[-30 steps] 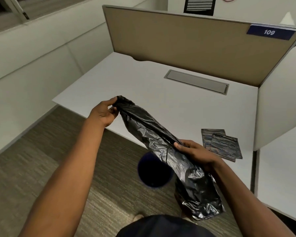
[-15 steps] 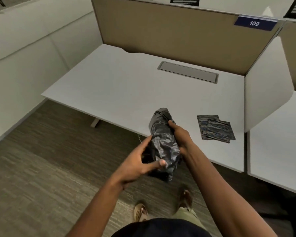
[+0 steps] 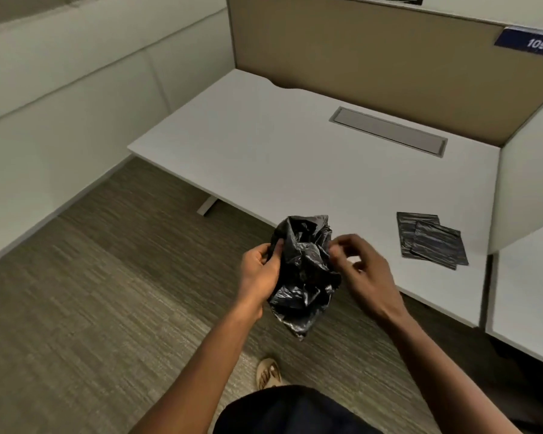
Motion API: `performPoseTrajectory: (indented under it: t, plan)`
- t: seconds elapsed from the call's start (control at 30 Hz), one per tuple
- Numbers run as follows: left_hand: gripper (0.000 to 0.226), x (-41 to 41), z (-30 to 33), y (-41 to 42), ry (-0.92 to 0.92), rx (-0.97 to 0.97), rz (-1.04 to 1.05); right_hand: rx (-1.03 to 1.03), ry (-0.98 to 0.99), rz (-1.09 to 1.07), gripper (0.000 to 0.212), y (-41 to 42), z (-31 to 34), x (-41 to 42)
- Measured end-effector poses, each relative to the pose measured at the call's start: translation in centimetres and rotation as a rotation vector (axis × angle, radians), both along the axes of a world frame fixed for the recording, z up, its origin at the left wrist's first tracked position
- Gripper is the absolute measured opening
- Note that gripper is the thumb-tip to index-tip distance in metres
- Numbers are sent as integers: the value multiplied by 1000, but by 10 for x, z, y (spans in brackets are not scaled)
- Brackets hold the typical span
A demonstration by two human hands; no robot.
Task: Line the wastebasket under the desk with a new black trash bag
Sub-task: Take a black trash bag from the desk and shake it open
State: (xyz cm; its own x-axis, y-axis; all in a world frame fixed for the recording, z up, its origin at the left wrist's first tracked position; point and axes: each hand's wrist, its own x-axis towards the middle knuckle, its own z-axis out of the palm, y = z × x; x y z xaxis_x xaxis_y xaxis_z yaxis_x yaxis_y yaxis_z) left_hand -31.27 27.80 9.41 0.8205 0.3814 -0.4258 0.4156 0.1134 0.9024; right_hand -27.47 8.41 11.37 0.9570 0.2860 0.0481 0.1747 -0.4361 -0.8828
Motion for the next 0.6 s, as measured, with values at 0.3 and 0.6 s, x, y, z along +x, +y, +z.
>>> performPoseTrajectory:
  t: [0.3,0.6]
  plan:
    - [23,-12,3,-18,-15,-5,1,9,141,13,11,-35,3,-28]
    - [30,-64,8,59,67,220,131,477,252,-128,22,-99,27,-48]
